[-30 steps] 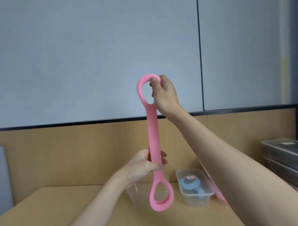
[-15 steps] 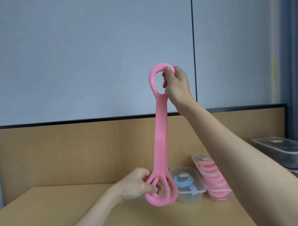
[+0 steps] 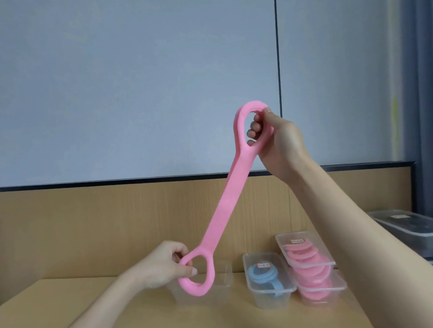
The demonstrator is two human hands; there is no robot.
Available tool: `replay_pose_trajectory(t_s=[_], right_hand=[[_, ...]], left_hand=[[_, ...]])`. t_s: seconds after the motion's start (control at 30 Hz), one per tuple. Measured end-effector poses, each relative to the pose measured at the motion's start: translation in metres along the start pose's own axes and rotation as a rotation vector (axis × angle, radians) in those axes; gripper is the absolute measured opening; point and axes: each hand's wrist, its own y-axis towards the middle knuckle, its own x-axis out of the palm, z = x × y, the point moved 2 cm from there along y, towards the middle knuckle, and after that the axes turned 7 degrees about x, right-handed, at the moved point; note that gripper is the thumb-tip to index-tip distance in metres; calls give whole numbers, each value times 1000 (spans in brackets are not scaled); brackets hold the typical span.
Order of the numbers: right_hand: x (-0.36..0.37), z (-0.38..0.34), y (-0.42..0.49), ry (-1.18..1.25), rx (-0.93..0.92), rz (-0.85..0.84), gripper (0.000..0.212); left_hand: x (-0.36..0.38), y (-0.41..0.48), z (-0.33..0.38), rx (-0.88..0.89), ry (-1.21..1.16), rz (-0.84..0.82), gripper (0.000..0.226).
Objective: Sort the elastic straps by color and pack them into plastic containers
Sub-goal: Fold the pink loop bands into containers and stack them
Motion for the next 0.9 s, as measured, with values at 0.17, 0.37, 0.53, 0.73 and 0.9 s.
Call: replay_pose_trajectory(t_s=[0.17,0.37,0.53,0.73,0.9], right_hand=[[-4,2,-9,121,54,-116,27],[4,7,-23,160,78,-205,26],[16,22,-33,122,113,-243,23],[24,56,-38,-8,127,-195,19],[27,89,-41,-100,146,-141,18]], left_hand=[[-19,0,2,-50,5,112,20],[-31,0,5,-21,-29,285,17],[-39,-5,23,47,-243,326,31],[-43,-6,53,209,-354,531,22],[-43,-13,81,339,-532,546,42]])
